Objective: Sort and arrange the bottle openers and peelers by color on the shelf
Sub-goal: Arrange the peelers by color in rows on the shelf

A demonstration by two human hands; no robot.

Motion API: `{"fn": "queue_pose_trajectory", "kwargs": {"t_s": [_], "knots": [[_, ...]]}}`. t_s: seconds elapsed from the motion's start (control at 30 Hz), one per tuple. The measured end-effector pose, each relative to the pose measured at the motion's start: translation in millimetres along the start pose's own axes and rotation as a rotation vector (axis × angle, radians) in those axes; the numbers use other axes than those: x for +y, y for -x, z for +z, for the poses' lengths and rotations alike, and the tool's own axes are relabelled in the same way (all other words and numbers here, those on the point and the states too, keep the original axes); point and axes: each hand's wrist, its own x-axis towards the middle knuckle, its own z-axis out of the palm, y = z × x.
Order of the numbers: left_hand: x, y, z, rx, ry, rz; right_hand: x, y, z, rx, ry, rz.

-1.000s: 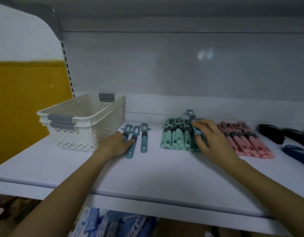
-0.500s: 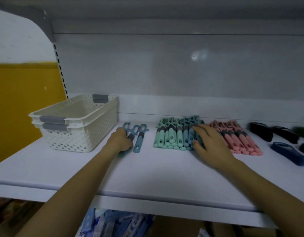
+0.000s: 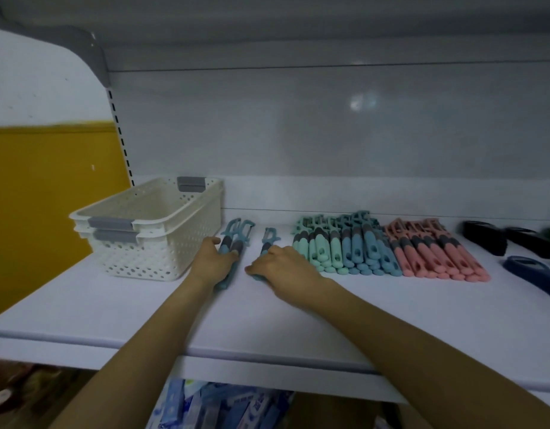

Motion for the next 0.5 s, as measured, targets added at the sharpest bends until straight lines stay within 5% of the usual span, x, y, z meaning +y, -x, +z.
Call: {"fn": "queue_pose_trajectory", "kwargs": {"t_s": [0.2,0.5], "knots": [[3.9,1.4,4.3,0.078,0.195,0.023,7.2,5.9,-5.0,0.142,-0.113,-0.046],[43.7,22.2,36.9,0.08,0.449,0.2,38.2,61.7,-39.7,0.537,-0.553,0.436]]}}
